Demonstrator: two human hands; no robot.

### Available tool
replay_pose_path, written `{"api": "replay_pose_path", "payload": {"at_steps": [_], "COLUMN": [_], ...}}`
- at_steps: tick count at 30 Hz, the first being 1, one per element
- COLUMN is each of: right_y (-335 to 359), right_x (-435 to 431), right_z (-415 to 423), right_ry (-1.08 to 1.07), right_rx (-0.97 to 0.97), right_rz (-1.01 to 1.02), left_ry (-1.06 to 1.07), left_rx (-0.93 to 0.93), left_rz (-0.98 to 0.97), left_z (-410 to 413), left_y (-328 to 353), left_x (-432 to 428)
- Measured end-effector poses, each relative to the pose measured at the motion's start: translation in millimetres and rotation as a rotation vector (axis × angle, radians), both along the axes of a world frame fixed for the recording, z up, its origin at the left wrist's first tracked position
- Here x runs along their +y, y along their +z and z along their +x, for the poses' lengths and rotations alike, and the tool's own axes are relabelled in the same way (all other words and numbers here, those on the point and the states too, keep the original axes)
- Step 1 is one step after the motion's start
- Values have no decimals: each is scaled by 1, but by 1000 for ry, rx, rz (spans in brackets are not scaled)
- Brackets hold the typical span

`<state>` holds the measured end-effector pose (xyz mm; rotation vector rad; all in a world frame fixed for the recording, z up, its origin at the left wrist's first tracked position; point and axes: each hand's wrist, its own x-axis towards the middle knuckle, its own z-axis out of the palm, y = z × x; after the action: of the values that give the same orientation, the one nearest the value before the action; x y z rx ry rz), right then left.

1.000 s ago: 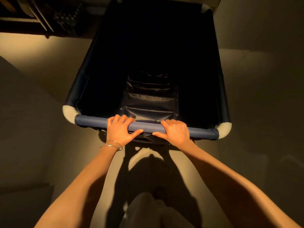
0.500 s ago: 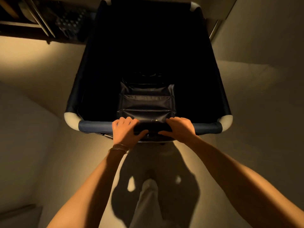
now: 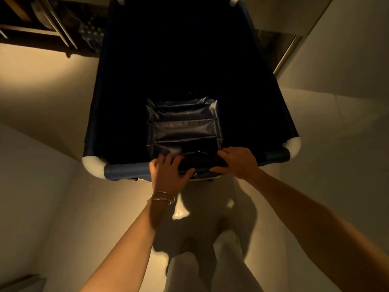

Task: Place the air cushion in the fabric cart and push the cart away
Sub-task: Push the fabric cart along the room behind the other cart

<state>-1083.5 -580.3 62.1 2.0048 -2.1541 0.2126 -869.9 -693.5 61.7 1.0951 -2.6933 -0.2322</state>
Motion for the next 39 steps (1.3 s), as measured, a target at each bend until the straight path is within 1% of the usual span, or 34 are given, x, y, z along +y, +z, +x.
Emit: {"api": "replay_pose_path", "payload": {"at_steps": [3,7,11,15,22,27,35,37,39], "right_y": [2,4,4,-1,6,4,-12,-19,-19], "right_x": [-20,-46,-68,-84,-103,-103,-77,-64,-49], "right_z": [-24,-57,-84,-113,-149,-170,-203,-210,-215], "right_ry": [44,120,191,298,413,489,667,674,654], "right_rx": [10,-3,24,32,4,36,41,59,57], "right_rz": [6,12,44,82,139,151,-9,-41,-14], "left_ry": [44,133,224,308,479,577,663,671,675], "left_rx": [11,44,-1,-8,-5,-15,-4,-5,-6], "left_rz": [-34,-24,-24,-15,7,24,55,64,66], "left_z": [-20,-46,-70,-91,-127,-149,-177,-183,-189], "left_y": [-1,-1,0,-2,-5,-5,-8,-10,-10], "left_x": [-9,-16,-17,-14,4,31,87,102,120]}}
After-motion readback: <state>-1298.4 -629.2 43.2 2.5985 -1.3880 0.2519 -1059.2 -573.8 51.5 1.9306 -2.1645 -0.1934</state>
